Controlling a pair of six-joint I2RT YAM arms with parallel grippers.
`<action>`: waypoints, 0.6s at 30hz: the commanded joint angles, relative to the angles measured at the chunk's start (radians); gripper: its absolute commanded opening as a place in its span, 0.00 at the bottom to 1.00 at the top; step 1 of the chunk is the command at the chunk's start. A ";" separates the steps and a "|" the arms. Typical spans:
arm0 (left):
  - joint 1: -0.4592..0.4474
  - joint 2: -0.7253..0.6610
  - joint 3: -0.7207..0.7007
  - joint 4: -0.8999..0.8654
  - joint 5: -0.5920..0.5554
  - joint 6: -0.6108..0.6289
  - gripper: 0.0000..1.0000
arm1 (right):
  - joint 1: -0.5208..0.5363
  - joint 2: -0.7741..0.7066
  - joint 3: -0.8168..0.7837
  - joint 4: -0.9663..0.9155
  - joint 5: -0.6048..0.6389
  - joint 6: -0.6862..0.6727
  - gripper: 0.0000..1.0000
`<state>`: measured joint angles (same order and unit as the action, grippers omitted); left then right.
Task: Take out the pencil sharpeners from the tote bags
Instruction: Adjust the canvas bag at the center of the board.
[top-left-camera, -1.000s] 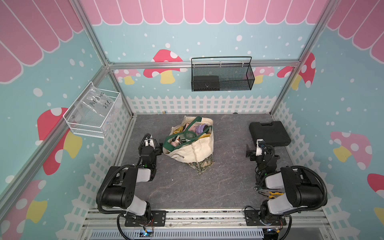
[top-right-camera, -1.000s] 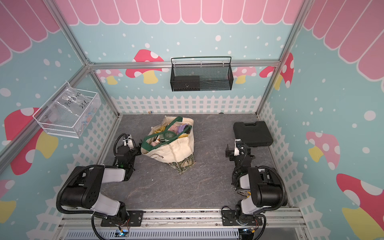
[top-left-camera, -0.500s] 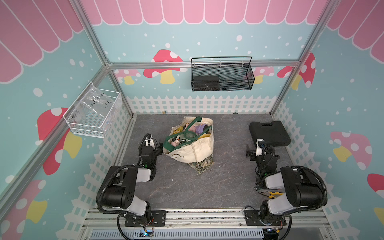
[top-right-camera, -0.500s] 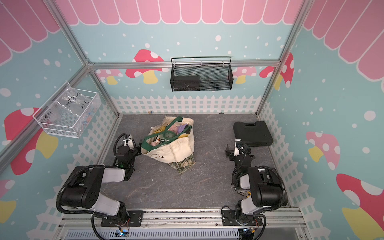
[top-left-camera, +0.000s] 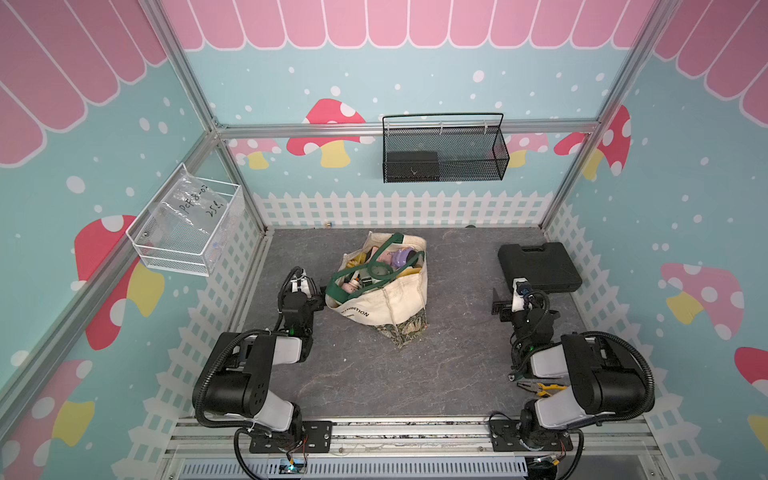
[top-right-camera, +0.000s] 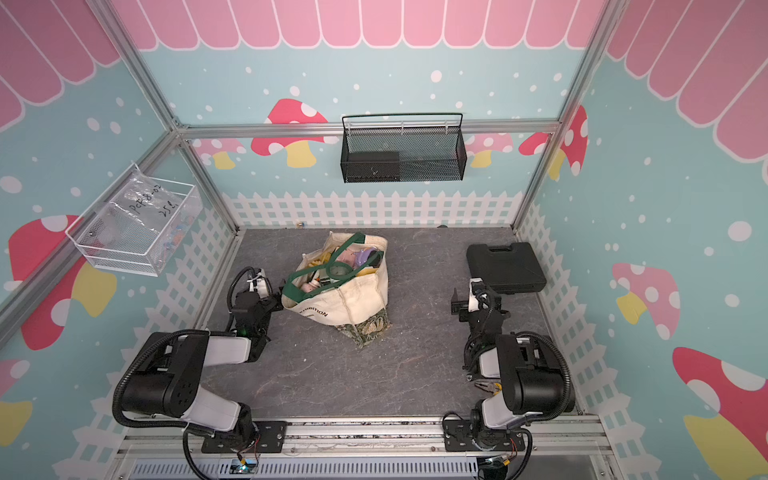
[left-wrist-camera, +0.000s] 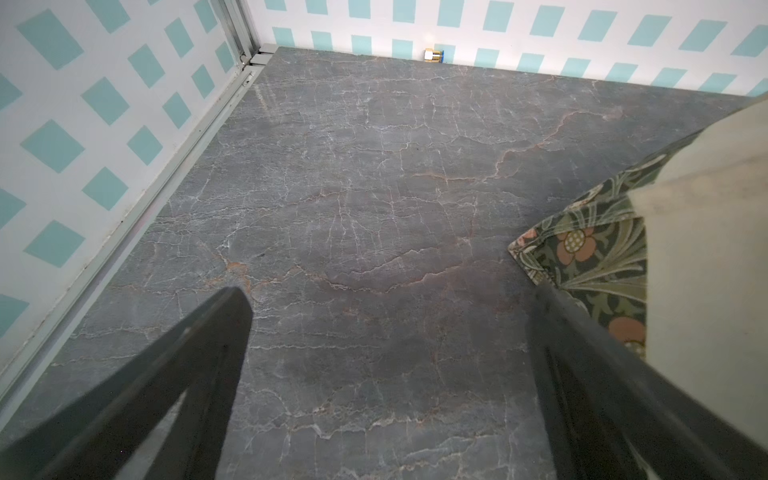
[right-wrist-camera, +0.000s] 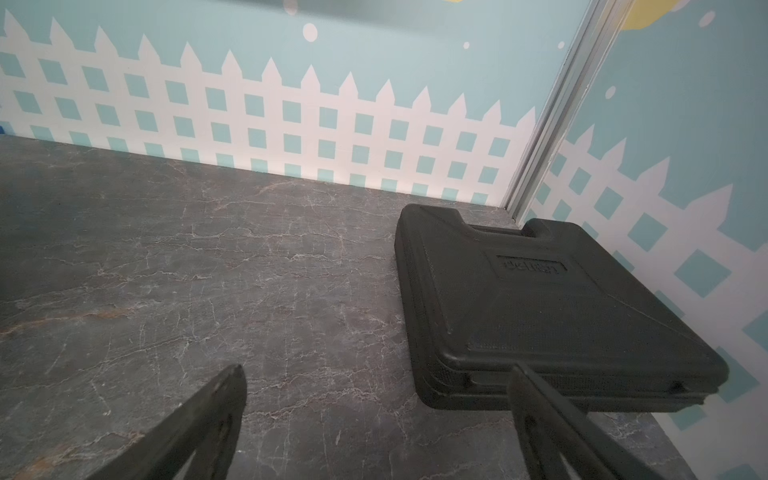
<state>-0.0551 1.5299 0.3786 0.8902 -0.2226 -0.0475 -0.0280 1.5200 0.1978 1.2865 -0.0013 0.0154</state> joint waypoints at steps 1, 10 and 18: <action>0.008 0.010 0.018 -0.011 0.024 0.011 0.99 | 0.000 0.009 0.015 0.015 -0.013 -0.016 0.99; -0.002 -0.249 -0.023 -0.151 -0.209 -0.067 0.99 | 0.000 -0.137 -0.019 -0.040 0.066 0.011 1.00; 0.003 -0.574 0.070 -0.590 -0.165 -0.457 0.99 | 0.001 -0.472 -0.049 -0.120 0.086 0.267 1.00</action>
<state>-0.0544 0.9951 0.4156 0.5240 -0.4004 -0.3164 -0.0280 1.1011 0.1699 1.1767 0.0799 0.1467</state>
